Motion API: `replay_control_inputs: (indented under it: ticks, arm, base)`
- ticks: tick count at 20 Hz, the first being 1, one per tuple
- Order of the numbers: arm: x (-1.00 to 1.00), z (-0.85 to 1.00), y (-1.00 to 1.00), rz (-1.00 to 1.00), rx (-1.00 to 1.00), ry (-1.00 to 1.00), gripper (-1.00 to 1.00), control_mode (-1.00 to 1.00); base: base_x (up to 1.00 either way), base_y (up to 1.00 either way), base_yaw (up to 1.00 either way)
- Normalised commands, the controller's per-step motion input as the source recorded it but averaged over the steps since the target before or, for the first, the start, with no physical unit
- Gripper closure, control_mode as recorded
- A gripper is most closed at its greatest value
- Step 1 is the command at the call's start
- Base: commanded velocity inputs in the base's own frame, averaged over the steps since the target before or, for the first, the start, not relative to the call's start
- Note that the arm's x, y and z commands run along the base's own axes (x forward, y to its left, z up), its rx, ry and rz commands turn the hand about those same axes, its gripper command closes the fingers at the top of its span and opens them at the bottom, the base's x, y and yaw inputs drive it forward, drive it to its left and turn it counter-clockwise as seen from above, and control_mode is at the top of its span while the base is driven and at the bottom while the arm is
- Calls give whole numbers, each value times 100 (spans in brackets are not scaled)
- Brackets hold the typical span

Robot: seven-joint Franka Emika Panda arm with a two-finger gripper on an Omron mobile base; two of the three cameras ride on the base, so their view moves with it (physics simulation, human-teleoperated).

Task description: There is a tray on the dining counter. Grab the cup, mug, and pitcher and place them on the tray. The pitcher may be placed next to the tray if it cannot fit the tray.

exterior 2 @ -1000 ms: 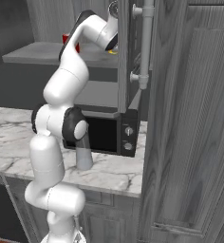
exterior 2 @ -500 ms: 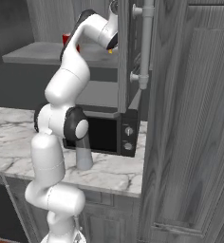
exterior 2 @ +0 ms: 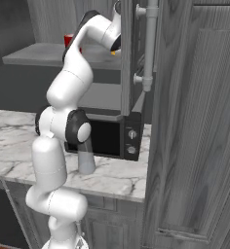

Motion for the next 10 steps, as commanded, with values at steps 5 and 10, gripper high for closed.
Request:
replay_control_inputs:
  ticks: [5,10]
  arm:
    - [0,-2,0,0,0,0,100,-100]
    - [-32,-23,9,-1,0,-1,100,-100]
  base:
    - [0,0,0]
    - [0,0,0]
